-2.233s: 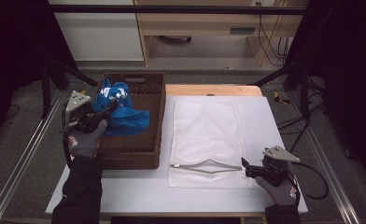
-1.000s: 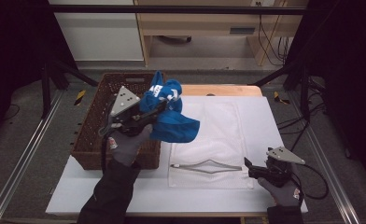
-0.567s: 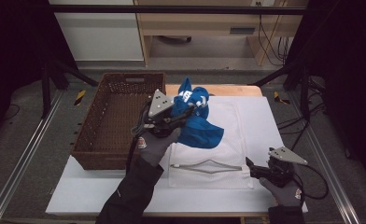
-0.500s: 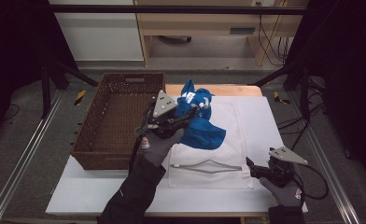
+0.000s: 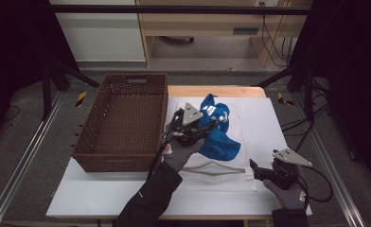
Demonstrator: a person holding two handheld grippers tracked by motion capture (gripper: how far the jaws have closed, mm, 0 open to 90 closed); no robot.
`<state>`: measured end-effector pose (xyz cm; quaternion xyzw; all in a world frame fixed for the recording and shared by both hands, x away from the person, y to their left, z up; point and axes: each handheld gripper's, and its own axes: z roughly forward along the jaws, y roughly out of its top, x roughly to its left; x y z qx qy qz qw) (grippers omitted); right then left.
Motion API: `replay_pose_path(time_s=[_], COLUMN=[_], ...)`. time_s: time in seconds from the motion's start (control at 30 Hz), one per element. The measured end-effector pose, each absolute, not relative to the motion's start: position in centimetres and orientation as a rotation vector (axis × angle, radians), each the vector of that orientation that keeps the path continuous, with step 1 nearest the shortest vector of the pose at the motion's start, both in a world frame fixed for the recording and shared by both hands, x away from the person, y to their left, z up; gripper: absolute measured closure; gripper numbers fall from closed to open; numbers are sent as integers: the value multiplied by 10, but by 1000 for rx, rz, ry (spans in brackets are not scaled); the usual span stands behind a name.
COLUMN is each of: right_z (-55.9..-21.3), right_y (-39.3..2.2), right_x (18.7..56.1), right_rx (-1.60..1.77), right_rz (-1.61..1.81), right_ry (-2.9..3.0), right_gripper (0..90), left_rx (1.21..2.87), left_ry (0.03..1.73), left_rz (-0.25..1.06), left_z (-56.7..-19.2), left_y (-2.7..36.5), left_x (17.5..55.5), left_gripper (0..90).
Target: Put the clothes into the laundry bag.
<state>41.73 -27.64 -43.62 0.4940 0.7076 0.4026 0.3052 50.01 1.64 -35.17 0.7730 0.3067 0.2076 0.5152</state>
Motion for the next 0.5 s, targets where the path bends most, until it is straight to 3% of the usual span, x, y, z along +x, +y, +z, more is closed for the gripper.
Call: replay_pose_path(time_s=[0.5], right_z=[-437], right_y=[-275], right_x=[418], right_rx=[1318], right_rz=[1071], right_ry=[1881], right_gripper=[73], left_rx=[1955], left_ry=[792], left_rz=[453], left_z=[-408], left_y=[-12], left_x=[518], left_gripper=[612])
